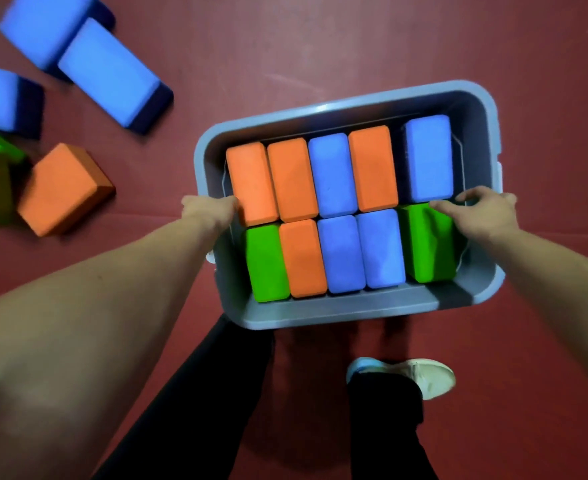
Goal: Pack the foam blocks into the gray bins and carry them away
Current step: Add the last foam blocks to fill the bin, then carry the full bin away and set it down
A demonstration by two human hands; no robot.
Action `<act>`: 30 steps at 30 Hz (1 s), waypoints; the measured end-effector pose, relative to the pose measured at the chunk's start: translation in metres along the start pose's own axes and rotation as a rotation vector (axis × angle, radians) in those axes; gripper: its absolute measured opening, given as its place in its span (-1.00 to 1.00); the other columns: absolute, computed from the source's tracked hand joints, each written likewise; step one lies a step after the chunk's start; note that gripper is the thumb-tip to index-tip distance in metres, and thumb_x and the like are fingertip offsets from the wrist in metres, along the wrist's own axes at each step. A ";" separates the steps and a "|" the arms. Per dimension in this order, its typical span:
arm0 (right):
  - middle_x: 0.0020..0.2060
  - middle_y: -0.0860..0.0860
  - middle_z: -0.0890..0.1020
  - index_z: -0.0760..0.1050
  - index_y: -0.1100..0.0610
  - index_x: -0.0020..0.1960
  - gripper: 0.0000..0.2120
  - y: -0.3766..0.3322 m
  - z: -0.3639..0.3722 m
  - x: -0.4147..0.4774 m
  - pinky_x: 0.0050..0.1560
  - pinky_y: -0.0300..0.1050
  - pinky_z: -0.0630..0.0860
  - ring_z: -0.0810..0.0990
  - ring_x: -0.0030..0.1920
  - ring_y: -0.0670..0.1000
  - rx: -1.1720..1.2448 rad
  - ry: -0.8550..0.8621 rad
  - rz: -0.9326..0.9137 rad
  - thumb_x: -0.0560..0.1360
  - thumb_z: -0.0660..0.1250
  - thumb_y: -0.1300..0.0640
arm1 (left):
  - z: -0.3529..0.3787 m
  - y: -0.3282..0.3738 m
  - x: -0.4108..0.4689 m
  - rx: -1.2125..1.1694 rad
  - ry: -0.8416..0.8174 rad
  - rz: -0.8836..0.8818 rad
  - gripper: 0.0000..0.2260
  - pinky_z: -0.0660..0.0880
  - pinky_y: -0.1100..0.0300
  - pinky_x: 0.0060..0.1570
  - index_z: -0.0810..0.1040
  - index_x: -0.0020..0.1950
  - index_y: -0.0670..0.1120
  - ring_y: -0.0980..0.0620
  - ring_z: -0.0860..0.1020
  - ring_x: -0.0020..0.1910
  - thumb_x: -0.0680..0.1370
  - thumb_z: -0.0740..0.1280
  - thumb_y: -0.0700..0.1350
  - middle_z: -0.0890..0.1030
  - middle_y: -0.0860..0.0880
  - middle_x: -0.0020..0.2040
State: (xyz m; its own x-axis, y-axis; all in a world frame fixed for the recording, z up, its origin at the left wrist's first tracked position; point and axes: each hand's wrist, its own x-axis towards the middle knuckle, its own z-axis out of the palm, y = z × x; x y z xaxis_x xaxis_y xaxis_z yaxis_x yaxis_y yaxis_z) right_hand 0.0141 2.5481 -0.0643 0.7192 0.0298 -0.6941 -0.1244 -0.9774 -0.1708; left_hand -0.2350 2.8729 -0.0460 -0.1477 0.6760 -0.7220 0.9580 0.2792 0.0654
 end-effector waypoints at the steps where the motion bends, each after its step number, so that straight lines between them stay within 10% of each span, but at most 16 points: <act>1: 0.27 0.17 0.34 0.53 0.02 0.07 -0.43 0.002 -0.002 0.004 0.38 0.10 0.39 0.46 0.26 0.23 -0.002 -0.008 -0.009 0.27 0.52 -0.35 | 0.000 -0.003 0.000 -0.026 -0.104 -0.031 -0.42 0.54 -0.06 0.03 0.42 0.30 -0.24 -0.26 0.56 0.07 0.40 0.47 0.04 0.50 -0.21 0.21; 6: 0.05 0.25 0.59 0.52 0.08 -0.19 -0.50 0.026 -0.014 -0.001 0.26 0.03 0.46 0.48 0.24 0.21 -0.070 -0.078 -0.038 0.26 0.52 -0.34 | -0.001 -0.017 -0.001 -0.109 -0.210 -0.010 -0.69 0.54 -0.02 -0.04 0.54 -0.07 -0.15 -0.13 0.49 -0.07 0.33 0.56 -0.06 0.50 -0.16 0.04; 11: 0.14 0.20 0.47 0.48 0.07 -0.16 -0.56 0.076 -0.045 -0.045 0.25 0.00 0.45 0.47 0.17 0.20 -0.009 -0.069 -0.002 0.32 0.52 -0.26 | -0.005 -0.014 -0.048 -0.059 -0.217 0.064 -0.36 0.55 0.05 -0.15 0.51 0.27 -0.27 -0.15 0.58 0.04 0.32 0.60 0.01 0.58 -0.21 0.22; 17: 0.15 0.17 0.38 0.48 0.11 -0.07 -0.48 0.159 -0.113 -0.112 0.25 0.04 0.40 0.41 0.19 0.28 0.075 0.068 0.091 0.30 0.51 -0.30 | -0.001 0.029 -0.166 0.109 -0.124 0.352 -0.39 0.38 0.17 -0.42 0.50 0.12 -0.18 0.06 0.48 -0.31 0.28 0.62 0.14 0.53 -0.02 -0.22; 30: 0.15 0.21 0.43 0.53 0.12 0.04 -0.33 0.380 -0.341 -0.310 0.17 0.05 0.43 0.43 0.17 0.28 0.412 0.218 0.499 0.28 0.42 -0.44 | 0.020 0.164 -0.583 0.494 -0.039 0.948 -0.27 0.47 0.00 -0.09 0.33 0.15 -0.16 -0.12 0.51 0.00 0.24 0.63 0.16 0.48 -0.12 0.07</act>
State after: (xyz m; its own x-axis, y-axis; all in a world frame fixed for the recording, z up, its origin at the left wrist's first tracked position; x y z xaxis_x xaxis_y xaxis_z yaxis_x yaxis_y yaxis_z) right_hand -0.0228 2.0965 0.3245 0.6238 -0.4890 -0.6098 -0.6960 -0.7026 -0.1485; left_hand 0.0133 2.5113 0.3718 0.7092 0.4474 -0.5449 0.6724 -0.6618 0.3317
